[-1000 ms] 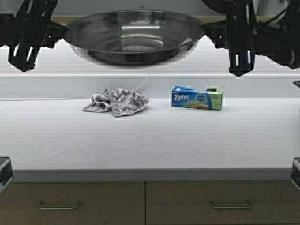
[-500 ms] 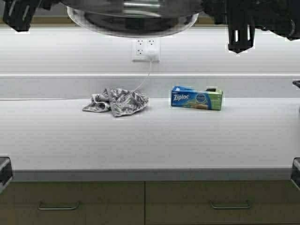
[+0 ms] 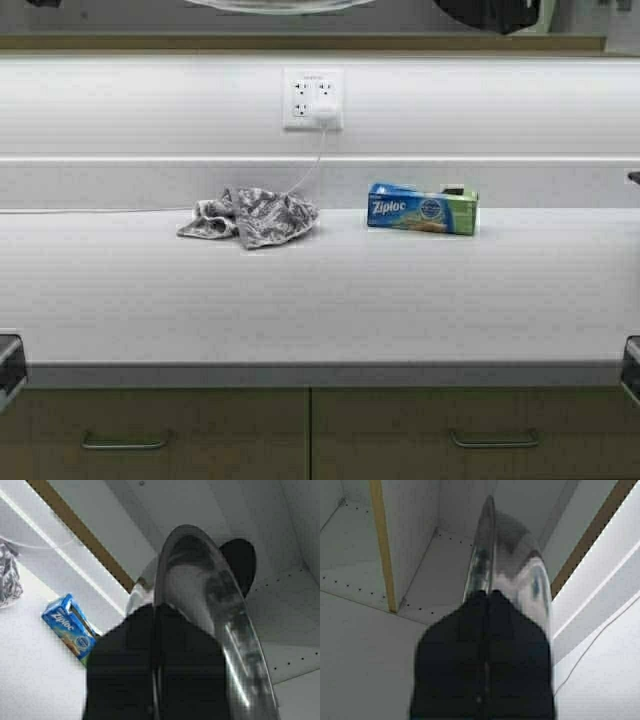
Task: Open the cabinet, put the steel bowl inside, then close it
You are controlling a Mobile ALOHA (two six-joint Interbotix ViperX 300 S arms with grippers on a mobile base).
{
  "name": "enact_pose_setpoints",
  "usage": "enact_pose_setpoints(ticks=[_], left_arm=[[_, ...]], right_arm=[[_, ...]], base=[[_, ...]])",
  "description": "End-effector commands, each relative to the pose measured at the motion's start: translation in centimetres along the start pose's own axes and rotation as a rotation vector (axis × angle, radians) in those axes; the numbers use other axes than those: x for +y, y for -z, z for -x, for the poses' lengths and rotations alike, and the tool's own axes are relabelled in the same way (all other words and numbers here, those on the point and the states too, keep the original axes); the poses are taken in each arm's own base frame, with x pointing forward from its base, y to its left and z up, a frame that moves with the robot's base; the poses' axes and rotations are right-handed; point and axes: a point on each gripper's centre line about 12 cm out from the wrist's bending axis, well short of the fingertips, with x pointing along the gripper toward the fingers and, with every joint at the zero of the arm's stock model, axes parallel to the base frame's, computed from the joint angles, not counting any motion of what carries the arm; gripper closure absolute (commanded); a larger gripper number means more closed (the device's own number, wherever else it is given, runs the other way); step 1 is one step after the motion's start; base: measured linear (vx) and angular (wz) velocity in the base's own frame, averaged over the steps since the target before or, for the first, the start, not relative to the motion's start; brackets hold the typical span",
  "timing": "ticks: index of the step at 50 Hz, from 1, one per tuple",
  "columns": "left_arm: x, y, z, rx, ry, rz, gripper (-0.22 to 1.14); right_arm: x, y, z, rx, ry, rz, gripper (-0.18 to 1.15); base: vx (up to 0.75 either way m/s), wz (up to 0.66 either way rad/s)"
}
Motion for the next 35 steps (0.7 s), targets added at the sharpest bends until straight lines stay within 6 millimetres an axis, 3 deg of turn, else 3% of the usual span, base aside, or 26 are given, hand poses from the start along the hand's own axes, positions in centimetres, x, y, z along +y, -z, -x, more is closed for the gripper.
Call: enact_pose_setpoints(ticks=[1,14,25,35], left_arm=[[-1.9,-0.1,-1.0,0.005,0.049,-0.011,0.89],[-2.9,-0.7,-2.9,-0.004,0.062,-0.008,0.89],[-4.2,-1.4,-3.6,-0.021,0.091,-0.007,0.89],[-4.2,-1.4,-5.2,-0.010,0.069,-0.005,0.89]], right_arm=[[2.9,0.3,-1.0,0.020,-0.061,0.027,0.90],[4.6,-0.5,-2.6,0.009,-0.066,0.040,0.90],[4.6,-0.8,-4.2,0.007,-0.048,0.036,0.90],[4.6,-1.0,-5.6,0.000,-0.036,0.013,0.90]], base=[[0.01,0.00],[0.04,-0.01],[0.14,-0.01],[0.20,0.01]])
